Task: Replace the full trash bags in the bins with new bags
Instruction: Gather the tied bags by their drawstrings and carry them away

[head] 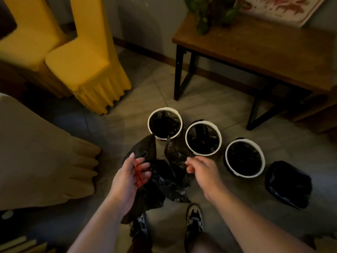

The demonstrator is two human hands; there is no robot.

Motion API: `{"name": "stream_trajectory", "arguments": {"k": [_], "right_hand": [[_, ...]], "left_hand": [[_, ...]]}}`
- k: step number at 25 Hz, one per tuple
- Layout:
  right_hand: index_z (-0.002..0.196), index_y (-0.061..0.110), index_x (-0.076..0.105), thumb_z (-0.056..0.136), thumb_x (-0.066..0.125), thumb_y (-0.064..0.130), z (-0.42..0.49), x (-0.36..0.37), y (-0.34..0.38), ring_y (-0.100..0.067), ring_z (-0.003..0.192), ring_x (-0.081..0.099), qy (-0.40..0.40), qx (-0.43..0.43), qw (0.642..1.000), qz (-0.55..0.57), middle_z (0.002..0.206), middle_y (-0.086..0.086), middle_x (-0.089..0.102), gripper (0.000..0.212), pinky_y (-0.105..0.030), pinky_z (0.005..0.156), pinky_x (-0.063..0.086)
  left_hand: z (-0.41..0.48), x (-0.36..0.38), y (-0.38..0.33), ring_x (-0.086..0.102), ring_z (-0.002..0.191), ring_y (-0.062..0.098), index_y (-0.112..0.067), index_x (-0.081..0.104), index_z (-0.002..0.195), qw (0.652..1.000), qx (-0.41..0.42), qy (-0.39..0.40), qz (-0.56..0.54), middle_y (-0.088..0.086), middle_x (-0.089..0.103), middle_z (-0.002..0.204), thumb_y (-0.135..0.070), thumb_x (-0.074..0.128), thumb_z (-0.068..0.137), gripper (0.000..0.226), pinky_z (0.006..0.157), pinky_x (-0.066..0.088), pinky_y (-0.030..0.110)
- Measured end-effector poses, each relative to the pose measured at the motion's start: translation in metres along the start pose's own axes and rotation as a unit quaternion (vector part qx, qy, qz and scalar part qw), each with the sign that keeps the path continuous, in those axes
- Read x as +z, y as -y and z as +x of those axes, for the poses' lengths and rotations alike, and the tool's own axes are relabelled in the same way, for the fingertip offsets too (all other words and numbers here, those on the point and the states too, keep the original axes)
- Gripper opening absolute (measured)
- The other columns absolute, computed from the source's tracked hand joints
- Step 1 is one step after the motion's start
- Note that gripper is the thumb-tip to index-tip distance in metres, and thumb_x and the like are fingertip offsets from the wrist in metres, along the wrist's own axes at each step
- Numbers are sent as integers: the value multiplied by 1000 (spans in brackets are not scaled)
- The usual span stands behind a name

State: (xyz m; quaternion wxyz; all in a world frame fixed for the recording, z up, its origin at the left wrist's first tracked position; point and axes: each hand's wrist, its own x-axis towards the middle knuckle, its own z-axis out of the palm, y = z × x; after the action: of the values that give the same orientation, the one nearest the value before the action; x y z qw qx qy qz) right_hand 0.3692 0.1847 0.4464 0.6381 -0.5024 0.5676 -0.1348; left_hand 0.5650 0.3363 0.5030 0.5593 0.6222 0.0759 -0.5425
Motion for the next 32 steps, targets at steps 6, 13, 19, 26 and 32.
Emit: {"name": "stream_trajectory", "arguments": {"k": [6,13,19,26,32], "right_hand": [[72,13,75,75,73,40,-37,-64,28,-15,66,65,25,-2,998,53,63,-4,64,27,-40,85,53],[78,7,70,94,70,23,-93,-119,55,-12,58,55,17,1,994,105,59,0,54,22,-39,74,48],[79,12,74,98,69,20,-124,-144,69,-11,64,59,-31,26,991,129,64,2,60,20,-31,70,50],[89,17,81,95,71,19,-143,-144,64,-8,62,67,-188,60,965,172,65,6,69,12,-21,61,53],[81,20,82,90,71,22,-170,-118,73,-9,63,66,-276,63,935,214,67,3,69,14,-23,61,53]], "left_hand": [[-45,59,-25,76,91,21,-15,68,128,997,38,2,73,9,79,112,-61,53,100,56,84,55,39],[-92,104,-43,72,96,24,-14,71,123,992,70,16,101,10,79,110,-60,53,100,54,95,52,45],[-103,145,-63,74,91,24,-13,72,121,985,77,59,142,10,80,108,-54,50,104,49,90,53,42],[-85,166,-80,73,84,25,-8,71,121,972,29,170,161,15,79,109,-48,53,104,47,83,56,41],[-58,166,-108,73,71,23,-5,71,117,950,9,232,210,17,78,104,-48,58,101,48,71,57,37]]}}
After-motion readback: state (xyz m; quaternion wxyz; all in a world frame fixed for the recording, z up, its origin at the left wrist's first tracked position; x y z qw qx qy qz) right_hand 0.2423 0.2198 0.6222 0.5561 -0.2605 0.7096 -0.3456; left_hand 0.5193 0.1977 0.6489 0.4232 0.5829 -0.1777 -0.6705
